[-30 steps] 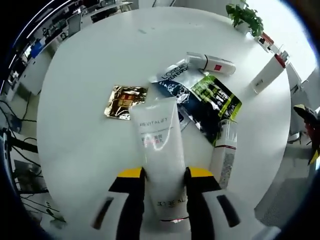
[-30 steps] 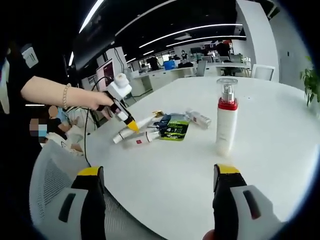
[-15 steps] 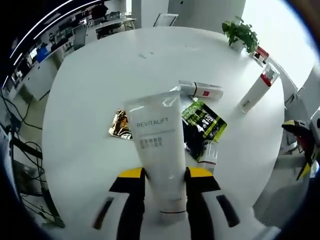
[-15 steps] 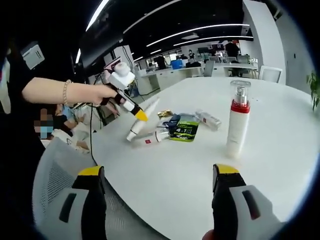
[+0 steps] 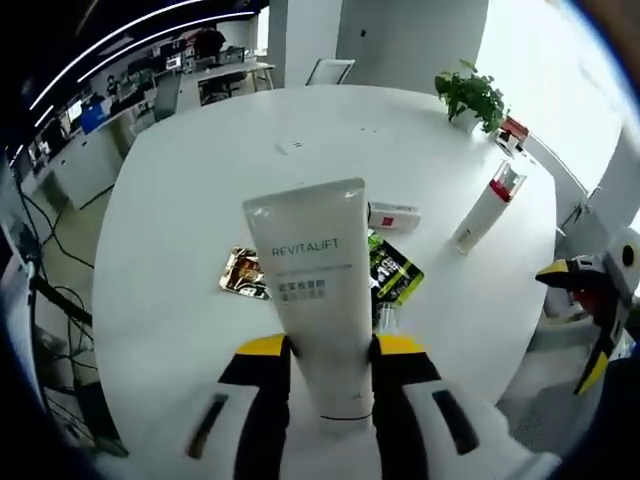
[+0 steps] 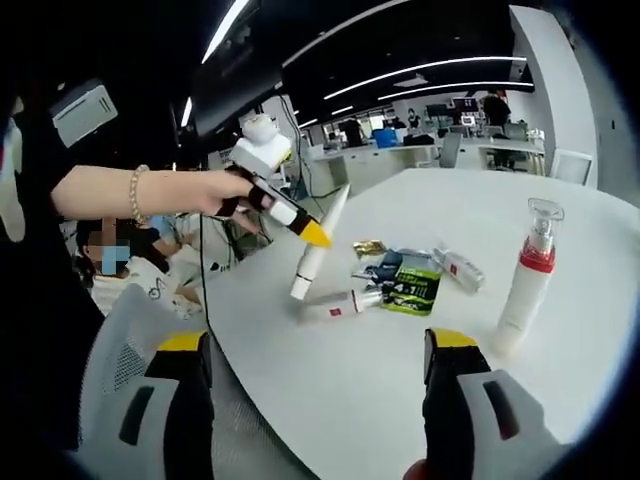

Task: Arrange the skincare products in the storage area until every visible bottle or jar stands upright without overlapping.

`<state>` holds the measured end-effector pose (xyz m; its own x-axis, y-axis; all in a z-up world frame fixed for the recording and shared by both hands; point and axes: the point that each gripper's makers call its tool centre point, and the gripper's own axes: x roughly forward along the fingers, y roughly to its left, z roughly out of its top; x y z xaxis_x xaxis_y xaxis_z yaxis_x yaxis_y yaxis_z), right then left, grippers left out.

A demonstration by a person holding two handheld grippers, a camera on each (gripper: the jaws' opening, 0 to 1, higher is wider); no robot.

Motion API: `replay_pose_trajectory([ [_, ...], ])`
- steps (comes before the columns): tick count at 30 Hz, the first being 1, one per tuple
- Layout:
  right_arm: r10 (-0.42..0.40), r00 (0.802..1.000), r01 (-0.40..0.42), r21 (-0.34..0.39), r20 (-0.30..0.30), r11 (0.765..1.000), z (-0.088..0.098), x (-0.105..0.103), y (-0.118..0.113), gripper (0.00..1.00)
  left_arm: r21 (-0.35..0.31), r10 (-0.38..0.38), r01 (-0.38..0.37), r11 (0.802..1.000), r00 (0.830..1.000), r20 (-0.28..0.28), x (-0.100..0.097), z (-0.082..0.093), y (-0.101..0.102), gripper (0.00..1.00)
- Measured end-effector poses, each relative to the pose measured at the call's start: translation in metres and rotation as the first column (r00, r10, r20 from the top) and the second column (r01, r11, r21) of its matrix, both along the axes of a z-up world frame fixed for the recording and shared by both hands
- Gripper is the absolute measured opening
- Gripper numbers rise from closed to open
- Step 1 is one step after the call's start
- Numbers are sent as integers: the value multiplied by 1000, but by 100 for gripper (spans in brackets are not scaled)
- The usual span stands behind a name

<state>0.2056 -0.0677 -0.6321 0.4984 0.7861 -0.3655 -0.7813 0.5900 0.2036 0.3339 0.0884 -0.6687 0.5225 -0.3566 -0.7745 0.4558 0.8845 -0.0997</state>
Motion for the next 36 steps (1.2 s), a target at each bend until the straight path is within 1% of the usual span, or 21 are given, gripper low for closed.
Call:
replay_pose_trajectory([
  [1, 1, 1000, -1, 4, 9, 1000, 3, 2, 3, 85, -4, -4, 4, 1000, 1000, 8, 0, 2, -2, 31],
  [3, 0, 1000, 0, 9, 7, 1000, 3, 6, 5, 83, -13, -14, 15, 1000, 1000, 24, -10, 11, -6, 31],
  [5, -8, 1000, 8, 28, 11, 1000, 8, 8, 8, 82, -21, -22, 23, 1000, 999, 37, -8, 15, -7, 31],
  [6, -18, 999, 17, 24, 34, 1000, 13, 10, 8, 79, -25, -28, 29, 999, 999, 43, -14, 21, -9, 31],
  [8, -12, 991, 19, -50, 132, 999, 21, 16, 6, 72, -34, -42, 44, 998, 997, 58, -21, 28, -16, 31],
  [9, -11, 989, 19, -54, 145, 998, 25, 16, 7, 69, -39, -45, 48, 998, 997, 63, -24, 30, -19, 31],
  [11, -34, 990, 35, -7, 135, 999, 38, 20, 11, 67, -49, -62, 66, 997, 995, 77, -27, 35, -24, 31],
  [14, -76, 987, 64, 87, 144, 994, 63, 33, 18, 62, -59, -81, 87, 994, 991, 103, -45, 48, -37, 31],
  [15, -89, 988, 75, 112, 129, 991, 68, 36, 20, 61, -60, -86, 93, 994, 990, 110, -49, 51, -40, 31],
  [16, -104, 990, 90, 140, 96, 986, 72, 39, 22, 59, -66, -95, 104, 992, 988, 121, -44, 50, -39, 31],
  [17, -123, 991, 113, 176, 44, 978, 75, 42, 25, 54, -73, -103, 112, 991, 987, 125, -47, 52, -42, 31],
  [19, -130, 991, 124, 252, 8, 960, 83, 46, 35, 47, -103, -98, 113, 988, 985, 142, -59, 60, -51, 31],
  [20, -130, 991, 128, 266, -10, 955, 83, 47, 39, 44, -112, -102, 119, 987, 984, 145, -63, 63, -54, 31],
  [21, -131, 990, 138, 271, -43, 953, 82, 46, 44, 44, -120, -101, 119, 986, 984, 145, -67, 65, -56, 31],
  [22, -133, 989, 144, 265, -56, 954, 81, 46, 46, 44, -125, -103, 122, 985, 983, 150, -74, 68, -60, 31],
  [25, -126, 992, 128, 247, -23, 961, 85, 45, 58, 43, -120, -119, 139, 983, 979, 163, -86, 77, -69, 30],
  [28, -101, 993, 114, 259, -66, 959, 86, 41, 70, 42, -105, -133, 154, 982, 973, 187, -90, 84, -72, 30],
  [31, -104, 991, 123, 259, -86, 958, 87, 41, 77, 39, -87, -140, 161, 983, 967, 212, -93, 91, -76, 30],
  [34, -138, 976, 176, 237, -168, 955, 81, 42, 74, 27, -72, -157, 177, 982, 961, 229, -98, 95, -82, 30],
  [35, -132, 977, 171, 246, -165, 954, 81, 43, 75, 23, -66, -161, 181, 981, 959, 232, -99, 96, -83, 30],
  [36, -130, 977, 169, 247, -167, 954, 81, 43, 75, 22, -64, -165, 185, 981, 957, 236, -100, 95, -84, 30],
])
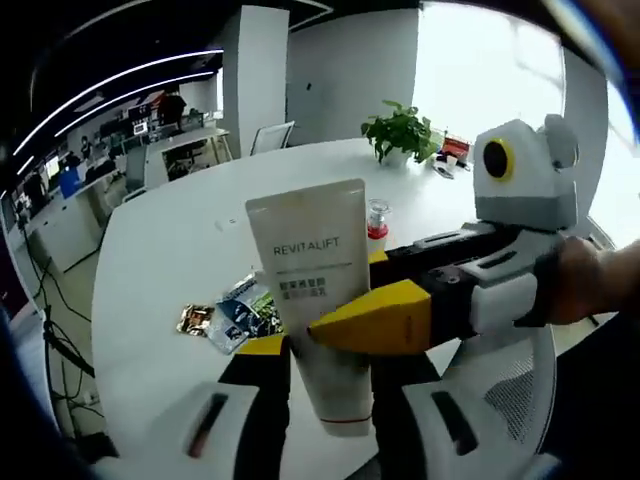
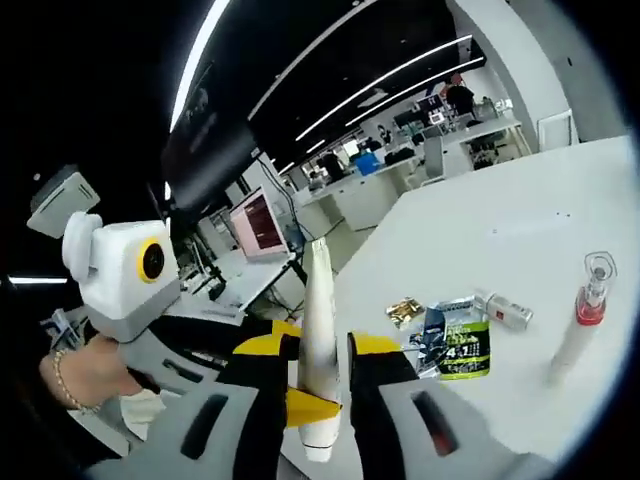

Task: Arrange the skincare products in the storage area until every visible bottle or jar stands upright without overlapping.

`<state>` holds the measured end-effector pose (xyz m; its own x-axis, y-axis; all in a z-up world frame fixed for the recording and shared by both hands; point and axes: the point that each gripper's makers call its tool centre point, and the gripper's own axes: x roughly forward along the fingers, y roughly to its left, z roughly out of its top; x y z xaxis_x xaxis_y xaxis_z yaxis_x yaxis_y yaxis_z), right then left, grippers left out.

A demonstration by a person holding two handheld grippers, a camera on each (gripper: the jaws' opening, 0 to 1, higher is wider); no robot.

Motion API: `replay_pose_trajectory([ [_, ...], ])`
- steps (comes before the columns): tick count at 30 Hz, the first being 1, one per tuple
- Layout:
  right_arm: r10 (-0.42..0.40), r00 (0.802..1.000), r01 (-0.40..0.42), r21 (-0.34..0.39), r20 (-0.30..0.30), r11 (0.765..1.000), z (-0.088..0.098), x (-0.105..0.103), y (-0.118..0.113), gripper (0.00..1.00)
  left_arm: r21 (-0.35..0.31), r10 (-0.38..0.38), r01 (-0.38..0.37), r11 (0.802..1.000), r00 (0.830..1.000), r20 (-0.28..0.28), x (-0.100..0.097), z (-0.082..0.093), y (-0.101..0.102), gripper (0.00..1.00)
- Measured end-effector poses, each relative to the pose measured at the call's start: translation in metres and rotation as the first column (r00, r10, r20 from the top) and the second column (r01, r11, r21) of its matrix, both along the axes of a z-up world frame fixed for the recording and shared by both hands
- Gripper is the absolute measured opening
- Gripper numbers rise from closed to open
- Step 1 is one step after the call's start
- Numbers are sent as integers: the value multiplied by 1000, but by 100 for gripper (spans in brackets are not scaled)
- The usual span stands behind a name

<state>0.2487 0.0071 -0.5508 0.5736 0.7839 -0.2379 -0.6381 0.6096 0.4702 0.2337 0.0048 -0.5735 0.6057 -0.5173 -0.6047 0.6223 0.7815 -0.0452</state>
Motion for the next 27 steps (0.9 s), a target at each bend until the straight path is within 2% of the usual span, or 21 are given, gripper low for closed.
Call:
replay_pose_trajectory([
  [2, 7, 1000, -7, -18, -21, 1000, -4, -2, -1, 23, 2, -9, 9, 1000, 1000, 8, -5, 2, -5, 30],
  [4, 19, 997, -19, 13, -74, 1000, -4, -8, 1, 19, 18, -28, 27, 999, 999, 19, -6, 1, -7, 30],
  [6, 2, 994, -3, -3, -109, 1000, -10, -10, -3, 17, 48, -40, 39, 998, 999, 25, -8, 0, -9, 30],
  [8, 10, 994, -9, 4, -106, 1000, -11, -8, -3, 15, 70, -53, 50, 996, 998, 39, -9, 0, -9, 30],
  [10, 22, 996, -21, 18, -86, 1000, -9, -9, -6, 14, 57, -51, 48, 997, 998, 43, -10, 3, -9, 31],
  [17, 23, 995, -20, 41, -92, 999, -8, -11, -10, 12, 54, -72, 68, 996, 995, 63, -10, 4, -13, 32],
  [19, 32, 995, -28, 40, -96, 999, -10, -12, -11, 12, 72, -116, 110, 991, 990, 82, -12, 3, -16, 34],
  [20, 34, 995, -30, 43, -96, 999, -10, -12, -13, 12, 97, -163, 152, 984, 980, 118, -11, 3, -18, 35],
  [22, 43, 995, -39, 45, -88, 998, -12, -12, -14, 12, 106, -202, 190, 976, 971, 128, -13, 3, -19, 36],
  [24, 82, 996, -81, 4, -27, 997, -12, -14, -16, 12, 45, -211, 208, 977, 974, 86, -17, 2, -18, 38],
  [25, 110, 994, -110, -27, -3, 994, -14, -16, -16, 12, 18, -236, 236, 972, 968, 82, -18, 6, -19, 38],
  [26, 143, 989, -141, -60, 22, 988, -15, -18, -17, 12, 12, -256, 256, 967, 962, 91, -18, 11, -18, 39],
  [27, 177, 983, -174, -74, 46, 982, -14, -21, -16, 12, 39, -288, 286, 957, 953, 89, -18, 11, -16, 40],
])
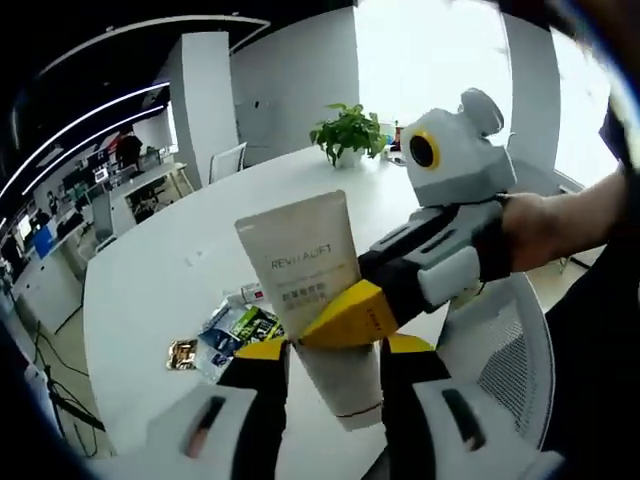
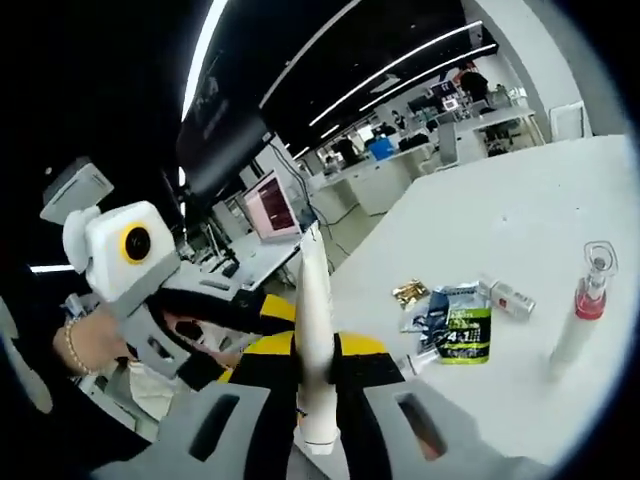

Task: Arrange the skincare products in the storage area until every visible bottle or jar stands upright without overlapping.

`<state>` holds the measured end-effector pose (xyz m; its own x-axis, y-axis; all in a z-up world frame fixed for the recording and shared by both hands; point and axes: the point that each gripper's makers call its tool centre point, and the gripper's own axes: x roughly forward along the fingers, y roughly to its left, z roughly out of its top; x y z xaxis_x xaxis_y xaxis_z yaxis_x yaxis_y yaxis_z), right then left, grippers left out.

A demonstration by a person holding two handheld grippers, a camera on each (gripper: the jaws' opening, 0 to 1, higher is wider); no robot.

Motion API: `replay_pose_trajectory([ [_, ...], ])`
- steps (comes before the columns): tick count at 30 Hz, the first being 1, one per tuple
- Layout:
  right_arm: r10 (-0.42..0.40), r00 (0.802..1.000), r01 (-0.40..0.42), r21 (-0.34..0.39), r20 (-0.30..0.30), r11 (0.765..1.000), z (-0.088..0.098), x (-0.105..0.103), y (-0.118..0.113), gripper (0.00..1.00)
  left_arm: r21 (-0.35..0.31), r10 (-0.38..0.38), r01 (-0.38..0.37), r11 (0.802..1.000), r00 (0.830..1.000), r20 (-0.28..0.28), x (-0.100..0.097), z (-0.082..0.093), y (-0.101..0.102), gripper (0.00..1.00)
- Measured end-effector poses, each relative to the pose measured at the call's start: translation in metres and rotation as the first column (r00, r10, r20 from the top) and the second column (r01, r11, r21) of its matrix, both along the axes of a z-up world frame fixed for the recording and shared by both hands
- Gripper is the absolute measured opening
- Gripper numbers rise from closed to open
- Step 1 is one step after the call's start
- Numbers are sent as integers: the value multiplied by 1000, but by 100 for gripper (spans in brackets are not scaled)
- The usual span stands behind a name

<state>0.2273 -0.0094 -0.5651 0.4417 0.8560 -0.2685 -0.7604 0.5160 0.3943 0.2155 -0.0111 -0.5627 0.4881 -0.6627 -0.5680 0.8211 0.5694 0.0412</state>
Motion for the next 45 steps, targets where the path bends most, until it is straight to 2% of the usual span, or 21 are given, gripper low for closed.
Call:
replay_pose_trajectory([
  [1, 29, 999, -29, -12, 20, 1000, 0, -2, 0, 12, 6, -12, 12, 1000, 1000, 1, 0, 0, 1, 39],
  [2, 67, 995, -65, -31, 72, 997, 2, -5, -1, 12, 22, -30, 30, 999, 1000, 1, 1, 2, 5, 38],
  [4, 123, 983, -118, -50, 133, 992, 6, -11, -1, 12, 18, -67, 67, 998, 998, 12, 2, 6, 7, 40],
  [8, 197, 969, -190, -61, 148, 980, 4, -19, 0, 12, 48, -168, 168, 985, 986, 3, -2, 11, 8, 42],
  [10, 207, 968, -201, -53, 145, 978, 4, -21, -1, 12, 66, -218, 217, 974, 976, 6, -6, 14, 5, 42],
  [12, 226, 963, -220, -54, 150, 974, 3, -25, -1, 12, 57, -238, 237, 970, 971, 9, -6, 18, 2, 40],
  [13, 227, 962, -221, -56, 154, 974, 2, -26, -2, 12, 52, -271, 271, 961, 963, 1, -9, 19, 0, 40],
  [15, 249, 953, -242, -63, 173, 968, 2, -30, -1, 12, 24, -288, 288, 957, 957, -19, -10, 22, -3, 40],
  [17, 271, 943, -264, -60, 192, 963, 3, -34, 0, 12, 20, -288, 288, 957, 957, -14, -7, 24, -3, 41],
  [20, 281, 939, -276, -53, 197, 960, 4, -35, -1, 12, 19, -333, 333, 943, 943, -15, -18, 26, -11, 41],
  [22, 295, 933, -288, -63, 206, 956, 3, -34, -2, 12, -29, -339, 338, 941, 941, -14, -19, 33, -17, 36],
  [23, 320, 921, -309, -87, 220, 947, 1, -35, -3, 12, -61, -335, 334, 941, 942, -12, -19, 37, -20, 33],
  [24, 321, 922, -308, -93, 216, 947, 0, -34, -4, 12, -55, -337, 336, 940, 941, -10, -18, 39, -19, 31],
  [27, 352, 905, -339, -95, 239, 936, 4, -36, -3, 12, -26, -336, 336, 942, 942, -2, -14, 36, -20, 30],
  [29, 368, 897, -356, -91, 244, 930, 5, -38, -2, 12, -33, -357, 357, 934, 934, -4, -18, 37, -25, 28],
  [32, 393, 886, -380, -101, 247, 920, 5, -37, -2, 12, -23, -393, 393, 919, 919, 31, -23, 42, -33, 27],
  [40, 466, 845, -435, -170, 262, 884, 4, -34, -11, 13, 7, -452, 453, 891, 888, 91, -25, 41, -44, 24],
  [44, 498, 821, -452, -216, 278, 866, 3, -36, -16, 13, 14, -478, 479, 878, 874, 85, -29, 40, -49, 18],
  [45, 500, 821, -451, -224, 277, 864, 2, -36, -17, 14, 22, -485, 485, 874, 870, 94, -29, 39, -50, 16],
])
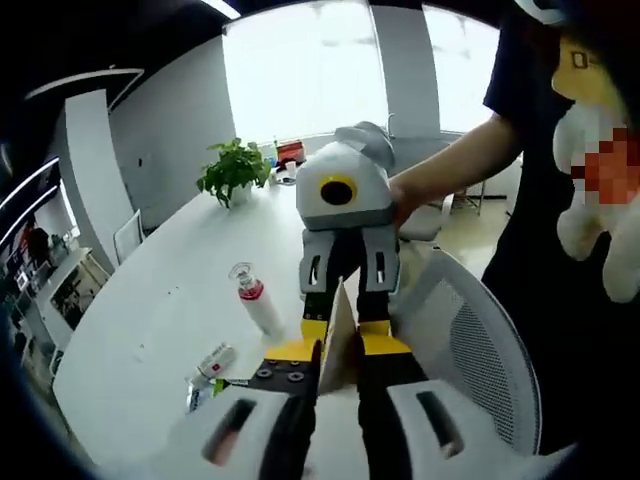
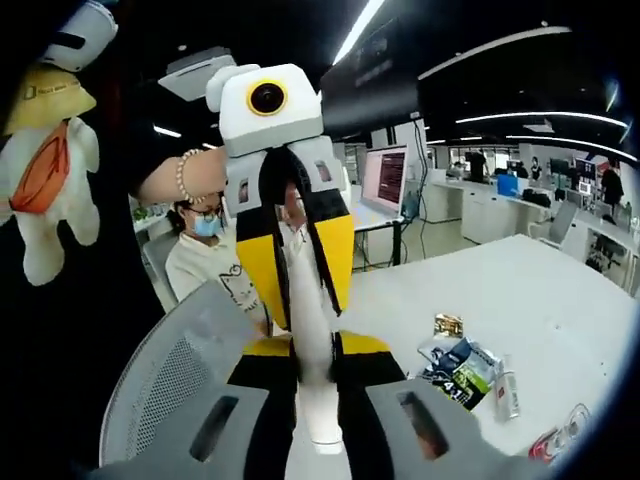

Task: Arrange the skincare products in the storage area until every visible bottle or jar stands upright without overlapping.

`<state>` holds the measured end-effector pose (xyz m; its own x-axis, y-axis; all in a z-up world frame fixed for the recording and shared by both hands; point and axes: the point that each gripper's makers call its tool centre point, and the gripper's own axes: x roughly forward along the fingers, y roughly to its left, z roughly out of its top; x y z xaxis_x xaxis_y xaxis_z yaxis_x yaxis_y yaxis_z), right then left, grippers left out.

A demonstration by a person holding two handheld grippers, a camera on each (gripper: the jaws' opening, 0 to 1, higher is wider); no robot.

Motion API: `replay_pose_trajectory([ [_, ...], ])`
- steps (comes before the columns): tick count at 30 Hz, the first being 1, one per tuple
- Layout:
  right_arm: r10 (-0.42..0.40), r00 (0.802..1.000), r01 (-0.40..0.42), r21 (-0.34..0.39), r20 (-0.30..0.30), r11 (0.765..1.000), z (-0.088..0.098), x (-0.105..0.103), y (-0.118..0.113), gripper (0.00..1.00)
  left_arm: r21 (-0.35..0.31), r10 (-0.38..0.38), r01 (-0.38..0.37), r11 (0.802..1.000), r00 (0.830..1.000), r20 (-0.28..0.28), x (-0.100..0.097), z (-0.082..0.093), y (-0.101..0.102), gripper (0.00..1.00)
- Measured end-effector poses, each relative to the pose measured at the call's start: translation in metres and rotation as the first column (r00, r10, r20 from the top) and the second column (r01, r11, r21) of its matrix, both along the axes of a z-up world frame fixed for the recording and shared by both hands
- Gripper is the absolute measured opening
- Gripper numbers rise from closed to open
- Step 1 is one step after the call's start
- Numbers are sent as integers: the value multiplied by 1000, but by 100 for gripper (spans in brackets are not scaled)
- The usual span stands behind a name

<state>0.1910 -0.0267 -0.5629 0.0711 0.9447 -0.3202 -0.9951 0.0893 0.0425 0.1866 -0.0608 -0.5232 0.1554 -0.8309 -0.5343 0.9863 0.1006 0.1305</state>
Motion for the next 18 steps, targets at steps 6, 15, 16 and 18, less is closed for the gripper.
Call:
replay_pose_trajectory([
  [6, -18, 999, 18, -14, 33, 1000, 1, -7, -10, 17, -37, -20, 19, 999, 1000, -24, -7, 1, -11, 12],
  [15, -98, 995, 98, 115, -9, 989, 13, -17, -24, 20, -147, -69, 54, 988, 993, -96, -9, 22, -34, 10],
  [16, -101, 995, 102, 110, -9, 989, 11, -17, -24, 20, -148, -75, 60, 987, 993, -93, -10, 23, -36, 10],
  [18, -119, 993, 120, 64, -18, 991, -1, -17, -29, 21, -154, -91, 77, 985, 992, -89, -12, 27, -39, 10],
])
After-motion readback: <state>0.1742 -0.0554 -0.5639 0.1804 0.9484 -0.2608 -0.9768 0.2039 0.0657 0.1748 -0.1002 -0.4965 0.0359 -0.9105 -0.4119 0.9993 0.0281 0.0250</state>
